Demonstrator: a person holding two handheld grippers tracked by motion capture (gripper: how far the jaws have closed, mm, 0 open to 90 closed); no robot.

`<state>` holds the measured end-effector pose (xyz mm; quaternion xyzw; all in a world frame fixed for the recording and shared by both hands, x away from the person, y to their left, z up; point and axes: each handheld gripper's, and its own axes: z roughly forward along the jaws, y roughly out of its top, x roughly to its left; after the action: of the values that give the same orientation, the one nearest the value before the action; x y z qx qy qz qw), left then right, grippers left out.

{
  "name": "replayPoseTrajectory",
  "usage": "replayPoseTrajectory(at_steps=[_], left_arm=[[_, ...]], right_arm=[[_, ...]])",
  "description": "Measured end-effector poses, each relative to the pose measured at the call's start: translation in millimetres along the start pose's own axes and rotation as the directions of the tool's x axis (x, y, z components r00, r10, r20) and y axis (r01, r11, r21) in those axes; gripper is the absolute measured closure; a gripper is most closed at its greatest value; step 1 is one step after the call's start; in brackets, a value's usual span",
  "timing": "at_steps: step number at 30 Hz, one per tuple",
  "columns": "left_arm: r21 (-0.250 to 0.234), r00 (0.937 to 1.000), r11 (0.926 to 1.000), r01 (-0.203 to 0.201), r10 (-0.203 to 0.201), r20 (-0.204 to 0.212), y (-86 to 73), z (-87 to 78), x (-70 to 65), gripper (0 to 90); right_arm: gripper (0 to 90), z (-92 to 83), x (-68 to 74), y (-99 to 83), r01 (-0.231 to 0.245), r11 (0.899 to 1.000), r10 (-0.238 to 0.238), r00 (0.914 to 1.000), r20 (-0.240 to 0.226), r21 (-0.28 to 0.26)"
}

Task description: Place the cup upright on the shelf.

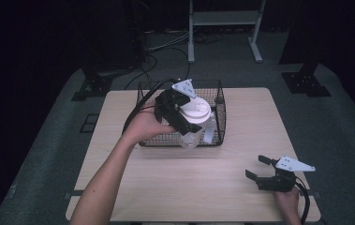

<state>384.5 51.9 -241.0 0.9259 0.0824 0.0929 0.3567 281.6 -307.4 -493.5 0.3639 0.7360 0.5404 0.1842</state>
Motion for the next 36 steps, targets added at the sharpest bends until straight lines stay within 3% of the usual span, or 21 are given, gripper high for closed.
replayPoseTrajectory(at_steps=[11,23,36], left_arm=[[0.038,0.9983,0.998,0.05,-0.049,-0.033,14.3,1.3,31.5,5.2],[0.054,0.9939,0.9945,0.09,-0.086,-0.07,23.8,2.0,54.4,5.2],[0.047,0.9808,0.9852,0.165,-0.158,-0.114,26.1,11.0,85.6,5.2]], right_arm=[[12.8,-0.3,-0.8,0.0,-0.006,1.0,0.006,1.0,-0.001,-0.008],[12.8,-0.7,-1.7,0.0,-0.006,1.0,0.006,1.0,-0.003,-0.014],[12.9,-1.4,-1.5,-0.2,-0.021,1.0,0.021,0.9998,-0.003,-0.015]])
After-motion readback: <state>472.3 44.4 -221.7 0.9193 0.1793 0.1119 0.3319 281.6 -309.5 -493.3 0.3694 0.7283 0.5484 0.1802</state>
